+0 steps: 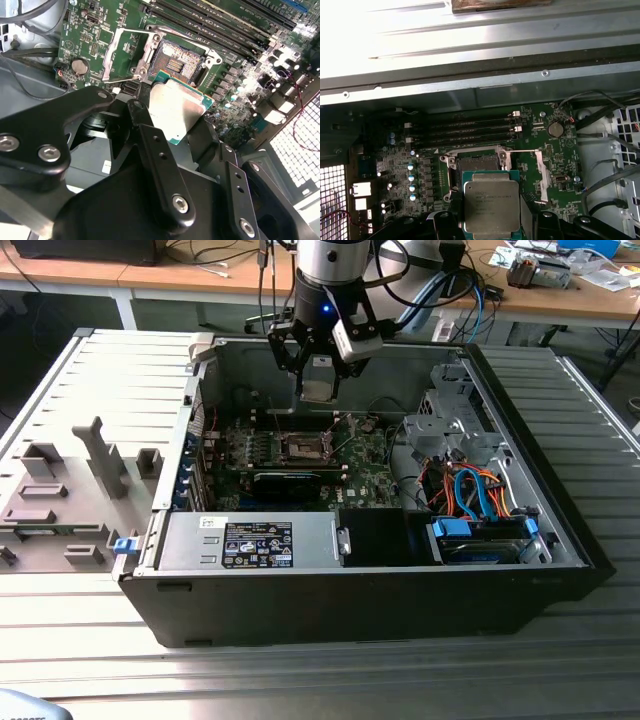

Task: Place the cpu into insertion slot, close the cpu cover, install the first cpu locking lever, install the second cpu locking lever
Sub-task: 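Place the cpu into insertion slot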

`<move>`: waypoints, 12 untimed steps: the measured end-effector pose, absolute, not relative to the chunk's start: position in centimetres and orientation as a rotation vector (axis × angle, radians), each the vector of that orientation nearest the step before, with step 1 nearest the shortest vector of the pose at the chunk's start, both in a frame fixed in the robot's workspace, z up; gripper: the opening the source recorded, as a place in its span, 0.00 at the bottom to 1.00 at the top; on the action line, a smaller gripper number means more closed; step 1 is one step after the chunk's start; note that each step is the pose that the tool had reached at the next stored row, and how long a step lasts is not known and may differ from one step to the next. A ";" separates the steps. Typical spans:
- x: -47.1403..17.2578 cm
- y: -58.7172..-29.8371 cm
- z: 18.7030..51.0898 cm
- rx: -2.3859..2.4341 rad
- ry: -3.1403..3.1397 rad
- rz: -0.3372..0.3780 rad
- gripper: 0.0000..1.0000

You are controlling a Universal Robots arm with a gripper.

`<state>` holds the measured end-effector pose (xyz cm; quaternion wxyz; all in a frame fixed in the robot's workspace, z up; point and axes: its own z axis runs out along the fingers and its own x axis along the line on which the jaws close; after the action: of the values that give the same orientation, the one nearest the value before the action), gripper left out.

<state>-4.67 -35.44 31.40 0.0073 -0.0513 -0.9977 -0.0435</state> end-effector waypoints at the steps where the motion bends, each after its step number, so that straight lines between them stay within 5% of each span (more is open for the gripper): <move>1: -4.7 -35.4 31.4 -0.161 -3.120 -0.136 0.55; 12: -4.7 -35.4 31.4 -0.174 -3.119 -0.136 0.55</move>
<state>-4.67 -35.44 31.40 0.0071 -0.0557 -0.9975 -0.0435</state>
